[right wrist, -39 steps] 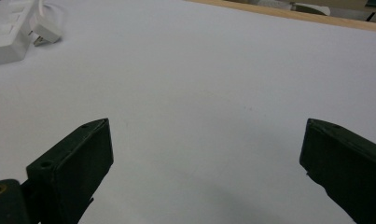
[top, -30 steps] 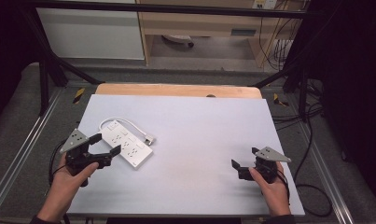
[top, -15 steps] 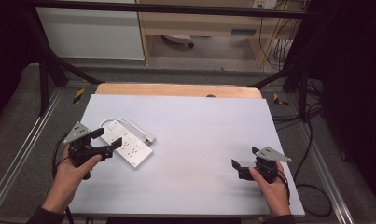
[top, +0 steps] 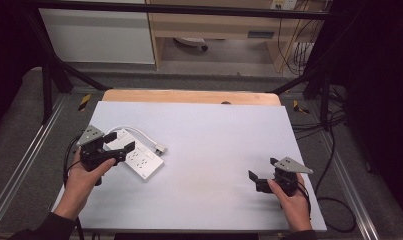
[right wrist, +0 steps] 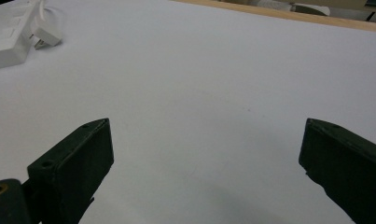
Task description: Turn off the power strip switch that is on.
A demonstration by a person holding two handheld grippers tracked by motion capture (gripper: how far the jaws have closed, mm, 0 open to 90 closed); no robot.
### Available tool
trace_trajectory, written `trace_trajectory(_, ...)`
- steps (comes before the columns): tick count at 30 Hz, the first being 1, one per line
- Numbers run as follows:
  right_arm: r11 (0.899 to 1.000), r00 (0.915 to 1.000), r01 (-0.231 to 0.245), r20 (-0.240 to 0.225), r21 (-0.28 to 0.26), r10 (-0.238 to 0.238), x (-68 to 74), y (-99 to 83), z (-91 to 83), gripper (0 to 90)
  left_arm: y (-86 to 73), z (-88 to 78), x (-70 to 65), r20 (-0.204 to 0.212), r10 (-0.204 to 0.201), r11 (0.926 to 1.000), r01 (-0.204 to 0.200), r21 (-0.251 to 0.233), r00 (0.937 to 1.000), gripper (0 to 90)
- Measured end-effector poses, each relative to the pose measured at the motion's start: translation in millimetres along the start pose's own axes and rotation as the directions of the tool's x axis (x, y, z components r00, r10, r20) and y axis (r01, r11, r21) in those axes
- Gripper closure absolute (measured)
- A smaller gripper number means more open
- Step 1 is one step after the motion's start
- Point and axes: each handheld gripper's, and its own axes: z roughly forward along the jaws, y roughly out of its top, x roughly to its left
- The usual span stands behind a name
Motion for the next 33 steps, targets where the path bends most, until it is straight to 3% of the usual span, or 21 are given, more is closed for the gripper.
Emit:
trace_trajectory(11,1.0,1.0,-0.002,-0.001,0.0,0.002,-0.7,-0.1,-0.1,3.5,2.8,14.5,7.6,-0.014,-0.016,0.9997,0.016,0.016,0.9998,25.1)
trace_trajectory(19,1.0,1.0,-0.005,-0.002,-0.001,0.005,-0.6,-0.1,0.0,3.5,1.8,25.2,13.7,-0.048,-0.012,0.9995,0.013,0.03,0.9988,30.9)
trace_trajectory(33,1.0,1.0,-0.007,-0.004,0.001,0.007,-0.9,-0.1,-0.2,3.5,2.9,37.1,19.0,-0.076,-0.004,0.9988,0.008,0.049,0.9971,50.9)
